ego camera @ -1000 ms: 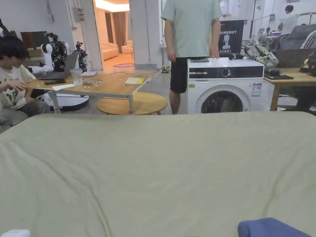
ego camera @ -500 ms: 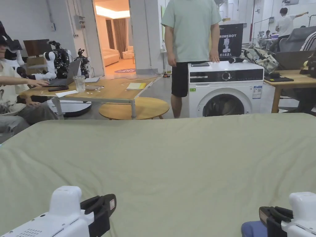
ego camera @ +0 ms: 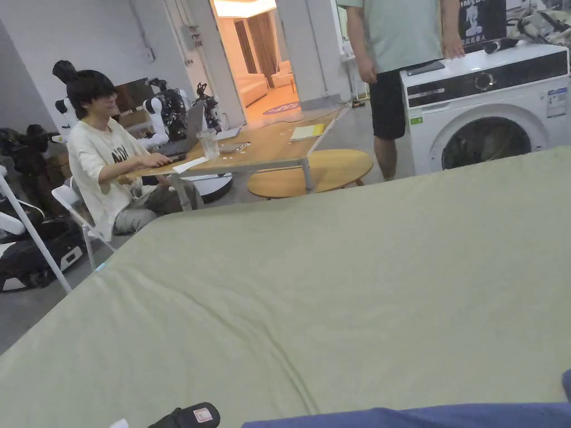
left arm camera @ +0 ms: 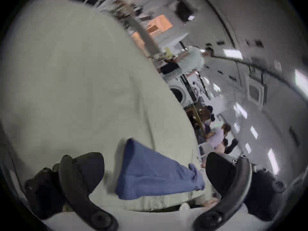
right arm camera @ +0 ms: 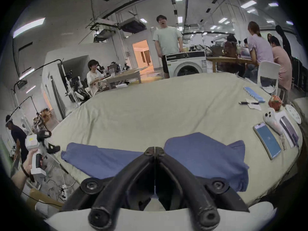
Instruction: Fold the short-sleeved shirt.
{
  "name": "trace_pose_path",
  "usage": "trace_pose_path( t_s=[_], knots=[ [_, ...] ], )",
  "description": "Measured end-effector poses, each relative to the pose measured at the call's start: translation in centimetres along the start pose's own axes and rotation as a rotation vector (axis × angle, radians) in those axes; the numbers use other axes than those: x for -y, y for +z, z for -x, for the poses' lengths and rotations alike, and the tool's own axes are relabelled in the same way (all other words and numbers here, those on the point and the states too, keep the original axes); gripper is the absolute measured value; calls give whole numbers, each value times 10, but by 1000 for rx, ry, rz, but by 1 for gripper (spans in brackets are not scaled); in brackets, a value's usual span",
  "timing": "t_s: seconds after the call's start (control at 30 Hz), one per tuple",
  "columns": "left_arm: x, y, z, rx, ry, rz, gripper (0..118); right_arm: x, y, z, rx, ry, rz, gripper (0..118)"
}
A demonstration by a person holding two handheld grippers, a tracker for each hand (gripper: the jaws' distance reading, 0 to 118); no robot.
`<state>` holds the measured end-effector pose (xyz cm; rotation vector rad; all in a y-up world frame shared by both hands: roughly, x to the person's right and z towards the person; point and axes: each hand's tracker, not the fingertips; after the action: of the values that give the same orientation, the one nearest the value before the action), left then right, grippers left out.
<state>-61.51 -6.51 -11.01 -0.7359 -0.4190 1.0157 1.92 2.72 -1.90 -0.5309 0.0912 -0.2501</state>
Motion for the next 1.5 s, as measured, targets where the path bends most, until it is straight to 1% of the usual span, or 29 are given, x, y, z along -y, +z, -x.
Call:
trace_pose_path(
  t_s=[0.07,0.1,0.17,0.2,0.23,0.27,0.3,0.33,0.37,0.4,0.43,0.47,0.5,0.6,0.7,0.73,0.77,0.8,0.87,0.9,0.93,1.0,1.03,1.1,1.23,1.33,1.4,1.47,1.5],
  knots=[
    [1,-11,18,37,58,27,118,2,0,-1,5,-15,6,0],
    [18,-24,5,34,82,54,118,3,1,-2,9,-22,9,0],
    [27,-39,2,47,72,64,118,3,2,-3,9,-30,12,0],
    [28,-44,-6,97,57,55,117,3,3,-2,12,-30,14,0],
    [21,-48,-4,111,71,70,116,4,4,-1,19,-28,14,0],
    [21,-54,-8,122,87,82,112,4,4,-1,22,-28,14,0],
    [23,-62,-11,141,107,109,97,4,4,-1,21,-34,14,0],
    [27,-71,-15,118,111,114,78,5,3,-1,15,-45,16,0],
    [15,-78,6,88,110,124,62,5,3,-1,13,-53,16,0],
    [15,-84,9,44,103,140,40,6,3,-1,14,-57,17,0],
    [16,-88,11,55,105,144,19,6,3,-1,15,-55,22,0],
    [16,-89,12,70,118,155,4,7,3,0,17,-50,26,0],
    [19,-88,18,104,150,136,4,8,3,0,22,-42,28,0],
    [13,-74,15,107,187,65,4,9,6,-3,33,-34,32,0],
    [-9,-49,5,126,124,-9,4,7,8,-8,25,-59,29,0],
    [-21,-37,-4,99,71,-33,4,7,10,-10,21,-68,25,0],
    [-11,-26,-28,61,24,-48,3,7,10,-11,17,-73,22,0],
    [-19,-13,-41,14,-11,-64,3,7,11,-12,14,-76,20,0],
    [-35,8,-62,-117,-133,-91,4,8,10,-13,14,-81,17,0],
    [-55,10,-57,-197,-191,-91,4,9,10,-14,7,-88,15,0],
    [-63,13,-67,-259,-232,-85,4,8,8,-15,-7,-97,17,0],
    [-62,11,-87,-253,-255,-115,4,6,6,-15,-14,-94,26,0],
    [-46,0,-109,-228,-251,-101,4,5,7,-14,-13,-88,25,0],
    [-28,-21,-126,-171,-304,-62,3,4,8,-12,-28,-84,16,0],
    [36,-106,-148,-148,-415,116,3,4,8,-11,-54,-107,8,0],
    [62,-160,-145,-200,-521,231,4,5,14,-9,-43,-77,12,0],
    [81,-185,-148,-212,-576,284,4,6,18,-12,-37,-74,9,0],
    [96,-202,-154,-146,-557,316,4,7,20,-18,-30,-84,9,0],
    [102,-210,-156,-136,-549,340,9,7,20,-20,-22,-87,9,0]
  ],
)
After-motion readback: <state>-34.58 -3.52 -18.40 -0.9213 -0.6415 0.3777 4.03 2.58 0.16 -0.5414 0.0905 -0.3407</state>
